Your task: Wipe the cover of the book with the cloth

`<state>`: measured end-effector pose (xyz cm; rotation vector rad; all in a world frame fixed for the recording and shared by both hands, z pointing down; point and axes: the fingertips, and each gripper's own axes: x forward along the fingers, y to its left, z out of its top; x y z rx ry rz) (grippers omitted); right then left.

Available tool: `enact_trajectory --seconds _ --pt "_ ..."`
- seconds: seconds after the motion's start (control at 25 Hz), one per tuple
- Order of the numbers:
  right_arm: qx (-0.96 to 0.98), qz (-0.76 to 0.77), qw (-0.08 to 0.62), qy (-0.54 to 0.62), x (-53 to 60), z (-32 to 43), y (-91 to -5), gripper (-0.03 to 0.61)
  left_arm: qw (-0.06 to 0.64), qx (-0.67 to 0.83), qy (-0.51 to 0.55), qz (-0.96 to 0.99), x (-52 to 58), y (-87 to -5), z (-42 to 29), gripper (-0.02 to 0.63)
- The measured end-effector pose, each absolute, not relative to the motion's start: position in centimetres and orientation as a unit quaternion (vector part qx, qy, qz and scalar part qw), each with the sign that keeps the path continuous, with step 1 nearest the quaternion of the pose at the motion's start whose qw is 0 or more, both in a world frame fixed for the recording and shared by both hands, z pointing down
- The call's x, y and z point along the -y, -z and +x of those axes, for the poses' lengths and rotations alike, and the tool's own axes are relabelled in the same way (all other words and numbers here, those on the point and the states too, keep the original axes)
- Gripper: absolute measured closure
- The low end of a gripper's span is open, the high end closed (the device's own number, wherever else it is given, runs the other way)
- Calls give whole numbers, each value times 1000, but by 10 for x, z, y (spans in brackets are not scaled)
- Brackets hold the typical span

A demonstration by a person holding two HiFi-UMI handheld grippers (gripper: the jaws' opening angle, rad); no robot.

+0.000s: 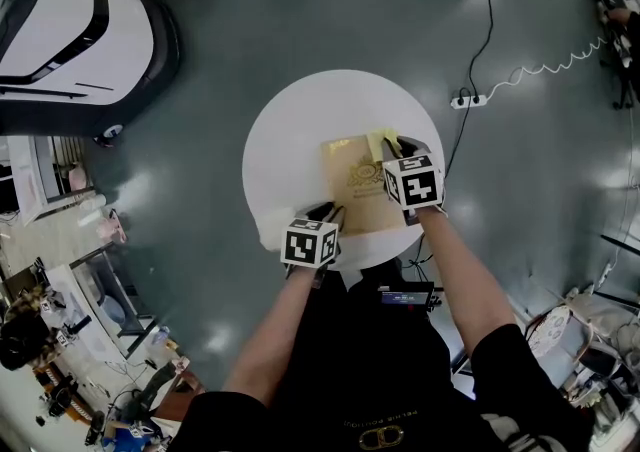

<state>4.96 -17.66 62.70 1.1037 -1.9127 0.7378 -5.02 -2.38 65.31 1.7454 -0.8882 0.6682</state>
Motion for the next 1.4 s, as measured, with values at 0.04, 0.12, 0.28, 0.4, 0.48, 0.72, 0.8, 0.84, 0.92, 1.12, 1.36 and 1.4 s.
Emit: enact_trajectory --seconds 0.04,0.12,0.28,0.4,0.48,0.72,0.8,0.84,0.92,1.12,1.36,1.4 --pt "753 438 396 -291 177 53 -627 488 511 369 -278 725 24 -653 -50 508" --pt "749 443 396 -293 178 60 -627 488 511 369 -278 725 24 -653 -50 508" --pt "743 452 396 -296 179 71 -628 488 510 370 -279 725 24 -653 -50 508" --pt "739 457 395 -299 179 79 -629 488 509 370 -278 725 24 -653 -49 508" --pt "736 461 394 -301 179 83 -629 488 508 371 -277 726 23 -653 -47 508" --pt "731 467 387 -313 179 86 -629 488 507 372 -280 726 23 -653 -46 508" --pt "732 468 381 -317 180 84 -627 488 506 372 -281 726 24 -654 -47 508" --pt "733 468 378 -318 180 83 -625 488 506 372 -282 726 24 -654 -47 508" --pt "738 467 370 -318 181 79 -619 488 505 372 -283 725 23 -654 -47 508" --pt "757 455 345 -317 183 56 -603 488 505 373 -283 725 23 -654 -46 508" --pt "787 411 327 -325 170 11 -594 488 506 373 -282 725 24 -654 -43 508" --pt "791 403 326 -326 166 4 -594 488 506 372 -282 725 24 -653 -43 508"
